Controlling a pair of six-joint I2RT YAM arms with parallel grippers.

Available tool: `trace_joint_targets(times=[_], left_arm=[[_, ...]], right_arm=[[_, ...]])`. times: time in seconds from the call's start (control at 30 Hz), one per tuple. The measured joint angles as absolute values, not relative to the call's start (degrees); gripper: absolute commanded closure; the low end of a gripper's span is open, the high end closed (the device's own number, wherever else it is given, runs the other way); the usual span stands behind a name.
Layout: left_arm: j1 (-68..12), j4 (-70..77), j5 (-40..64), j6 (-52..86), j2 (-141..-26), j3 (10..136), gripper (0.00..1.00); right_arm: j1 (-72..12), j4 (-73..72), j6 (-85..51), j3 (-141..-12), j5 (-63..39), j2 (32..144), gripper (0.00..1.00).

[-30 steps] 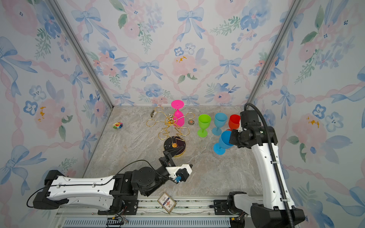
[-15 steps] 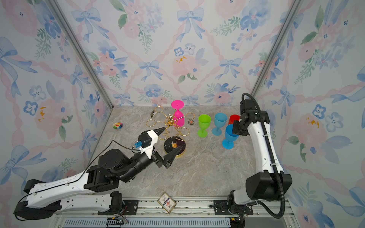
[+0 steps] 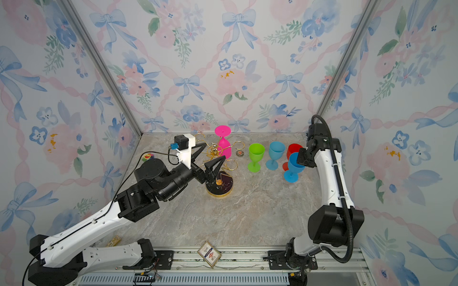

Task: Take the wine glass off the wine glass rack
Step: Place the wine glass at the middle-right of the table.

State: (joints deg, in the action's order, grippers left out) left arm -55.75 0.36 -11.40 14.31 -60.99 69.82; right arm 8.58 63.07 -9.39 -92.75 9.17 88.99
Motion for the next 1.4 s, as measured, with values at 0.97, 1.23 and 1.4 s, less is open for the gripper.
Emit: trace_joint_targets(times=[0.97,1.23,1.4], left_arm=[[-44.9,0.1,0.4,18.8,-63.4,71.8,0.02],[-44.2,0.1,1.0,18.8,-63.5,72.5,0.02],[-44.1,0.1,1.0,18.8,-63.5,72.6,0.02]], right_arm=[[10.8,55.4,-10.5,-85.2,9.3,92.2,1.00],[10.9,55.2,-10.5,-84.0,9.3,92.2,1.00],[11.0,55.2,-10.5,-83.9,9.3,92.2,1.00]])
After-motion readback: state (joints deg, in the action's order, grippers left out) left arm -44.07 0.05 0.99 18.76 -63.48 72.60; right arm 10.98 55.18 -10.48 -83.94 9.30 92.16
